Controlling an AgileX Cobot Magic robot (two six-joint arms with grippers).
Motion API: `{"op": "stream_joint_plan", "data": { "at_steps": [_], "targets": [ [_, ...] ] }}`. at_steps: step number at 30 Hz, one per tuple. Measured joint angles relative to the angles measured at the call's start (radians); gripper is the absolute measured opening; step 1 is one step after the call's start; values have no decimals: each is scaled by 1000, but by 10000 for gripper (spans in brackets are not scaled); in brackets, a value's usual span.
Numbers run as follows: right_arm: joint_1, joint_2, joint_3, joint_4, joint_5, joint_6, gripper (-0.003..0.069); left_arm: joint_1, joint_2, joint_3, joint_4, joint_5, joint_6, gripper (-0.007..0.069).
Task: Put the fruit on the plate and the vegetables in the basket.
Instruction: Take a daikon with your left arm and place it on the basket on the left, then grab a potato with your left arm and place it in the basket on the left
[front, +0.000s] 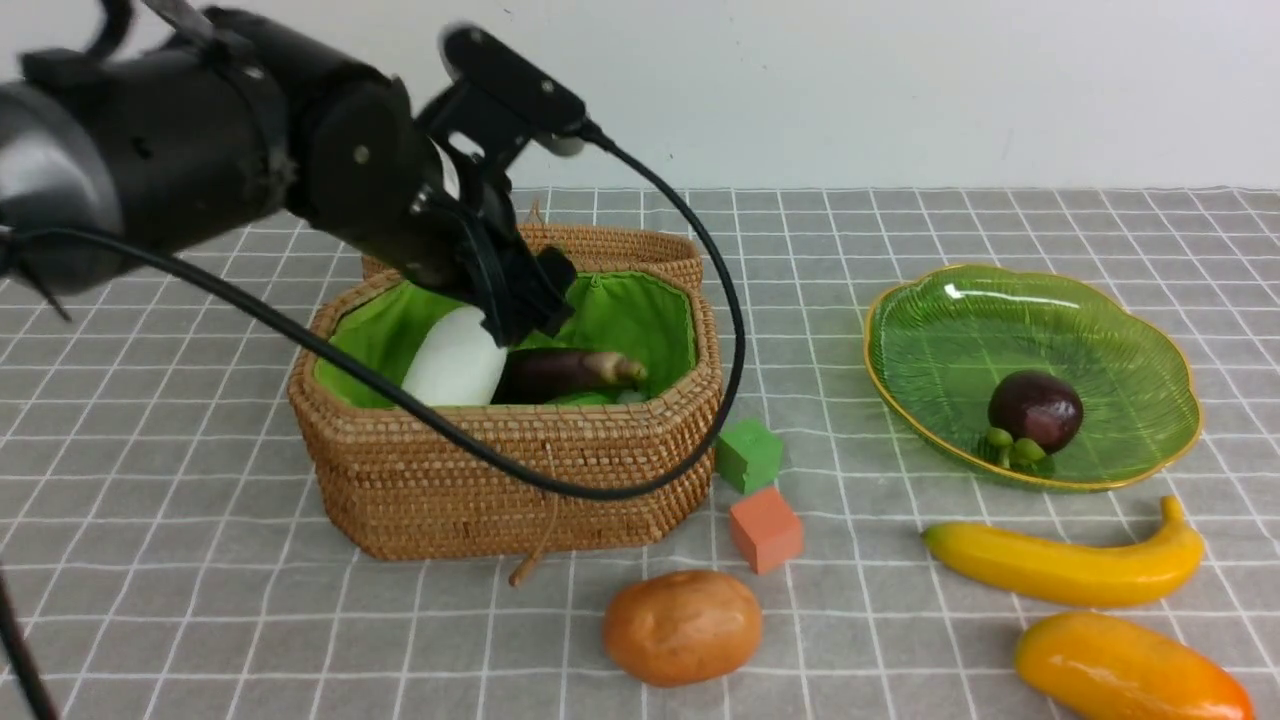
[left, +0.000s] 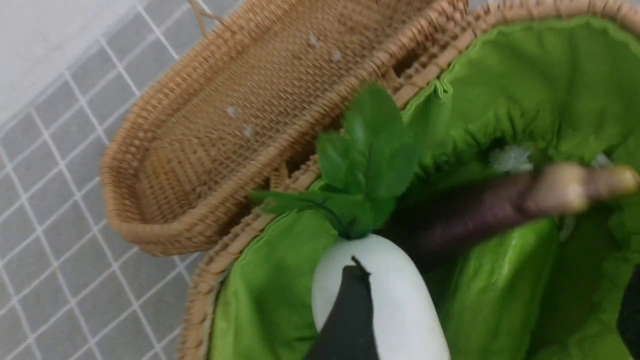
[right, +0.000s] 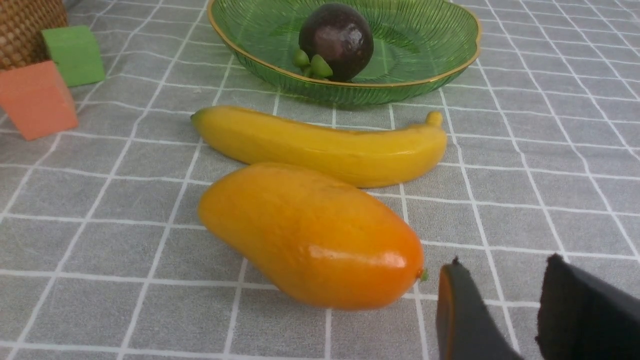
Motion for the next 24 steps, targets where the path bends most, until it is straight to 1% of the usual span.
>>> {"op": "stream_joint_plan", "data": {
  "at_steps": [4, 6, 7, 8, 9, 11, 13, 14, 17, 18, 20, 21, 24],
  "targets": [
    [0, 0, 0, 0, 0, 0, 242, -6, -65, 0, -38, 78, 11, 626],
    [0, 0, 0, 0, 0, 0, 242, -33, -103, 0, -130, 189, 65, 598],
    [0, 0, 0, 0, 0, 0, 242, -36, -105, 0, -138, 189, 65, 597],
    [0, 0, 0, 0, 0, 0, 242, -50, -110, 0, -175, 229, 81, 592],
    [0, 0, 0, 0, 0, 0, 242, -90, -107, 0, -261, 287, 83, 587],
    [0, 0, 0, 0, 0, 0, 242, -111, -97, 0, -310, 310, 72, 584],
    [0, 0, 0, 0, 0, 0, 242, -169, -46, 0, -360, 320, 44, 584],
    [0, 0, 0, 0, 0, 0, 242, -173, -41, 0, -360, 318, 41, 584],
    [0, 0, 0, 0, 0, 0, 242, -246, 49, 0, -328, 297, 53, 584],
    [0, 0, 0, 0, 0, 0, 242, -250, 54, 0, -324, 296, 56, 584],
    [0, 0, 0, 0, 0, 0, 242, -299, 114, 0, -255, 282, 92, 584],
    [0, 0, 0, 0, 0, 0, 242, -306, 125, 0, -243, 280, 97, 584],
    [0, 0, 0, 0, 0, 0, 242, -343, 220, 0, -146, 267, 112, 584]
  ]
}}
